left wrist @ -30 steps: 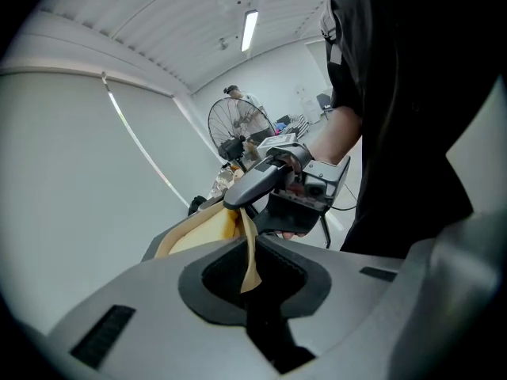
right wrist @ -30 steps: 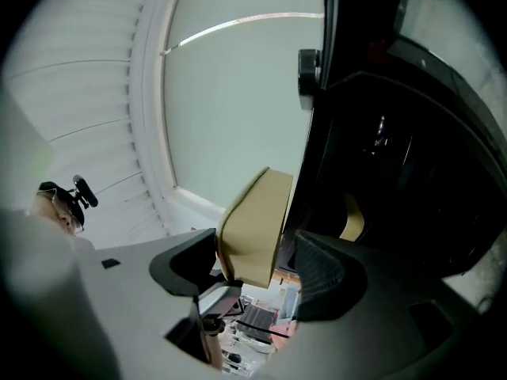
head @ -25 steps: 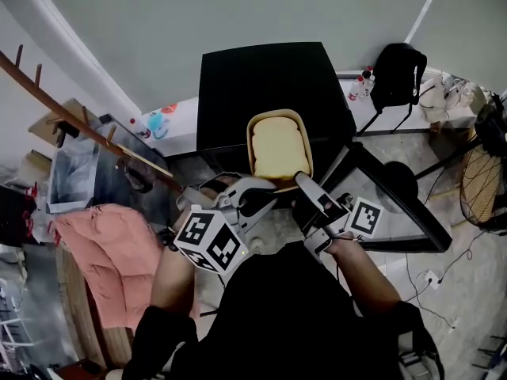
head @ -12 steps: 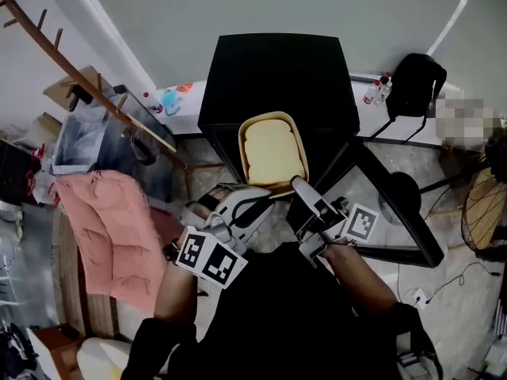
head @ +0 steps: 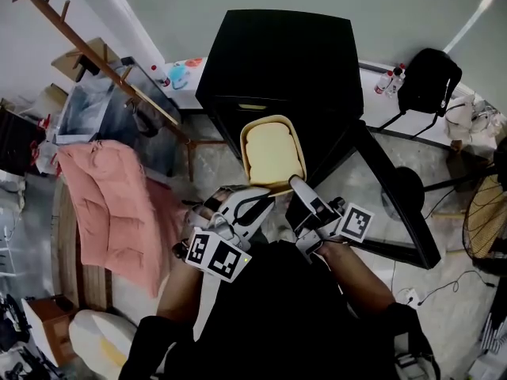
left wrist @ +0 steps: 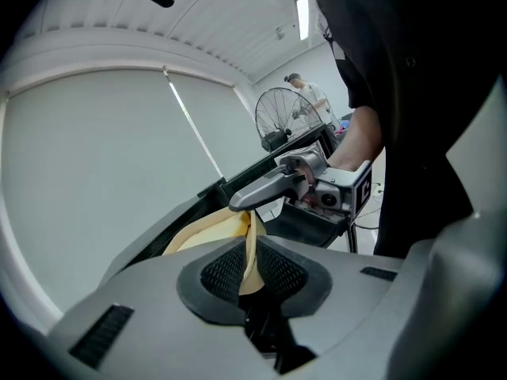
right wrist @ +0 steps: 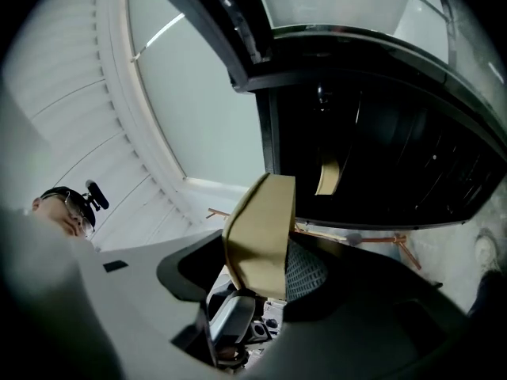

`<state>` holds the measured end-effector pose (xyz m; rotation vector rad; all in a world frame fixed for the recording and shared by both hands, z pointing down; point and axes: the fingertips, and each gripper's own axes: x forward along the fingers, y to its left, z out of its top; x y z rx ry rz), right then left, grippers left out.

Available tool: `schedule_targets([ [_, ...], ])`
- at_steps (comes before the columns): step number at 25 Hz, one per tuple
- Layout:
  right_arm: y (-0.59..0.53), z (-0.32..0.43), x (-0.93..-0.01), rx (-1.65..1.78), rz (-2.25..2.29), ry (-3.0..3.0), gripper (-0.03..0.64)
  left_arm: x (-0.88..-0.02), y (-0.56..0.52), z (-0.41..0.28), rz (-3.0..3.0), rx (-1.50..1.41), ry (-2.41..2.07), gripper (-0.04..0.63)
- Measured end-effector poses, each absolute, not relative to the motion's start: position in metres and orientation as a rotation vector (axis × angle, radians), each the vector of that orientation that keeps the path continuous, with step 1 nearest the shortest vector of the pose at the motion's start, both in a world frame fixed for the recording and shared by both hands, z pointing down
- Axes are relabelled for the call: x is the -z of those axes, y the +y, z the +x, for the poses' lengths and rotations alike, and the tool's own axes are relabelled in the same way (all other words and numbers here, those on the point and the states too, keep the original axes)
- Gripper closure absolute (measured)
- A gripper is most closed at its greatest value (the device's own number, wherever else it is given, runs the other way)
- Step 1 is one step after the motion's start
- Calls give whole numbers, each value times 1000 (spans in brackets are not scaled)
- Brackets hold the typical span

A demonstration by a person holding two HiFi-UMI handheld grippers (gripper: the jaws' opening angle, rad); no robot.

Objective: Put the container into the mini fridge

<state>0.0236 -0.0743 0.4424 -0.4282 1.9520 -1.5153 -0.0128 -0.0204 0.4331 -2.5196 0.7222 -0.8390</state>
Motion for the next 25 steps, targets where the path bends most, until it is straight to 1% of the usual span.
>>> schedule_targets([
  [13, -107, 49, -495, 1470, -658, 1847, 388, -482, -67, -1, -2590, 815, 826, 517],
  [25, -153, 52, -525, 1437, -789, 1771, 388, -511, -119, -6, -2649, 833, 806, 517],
])
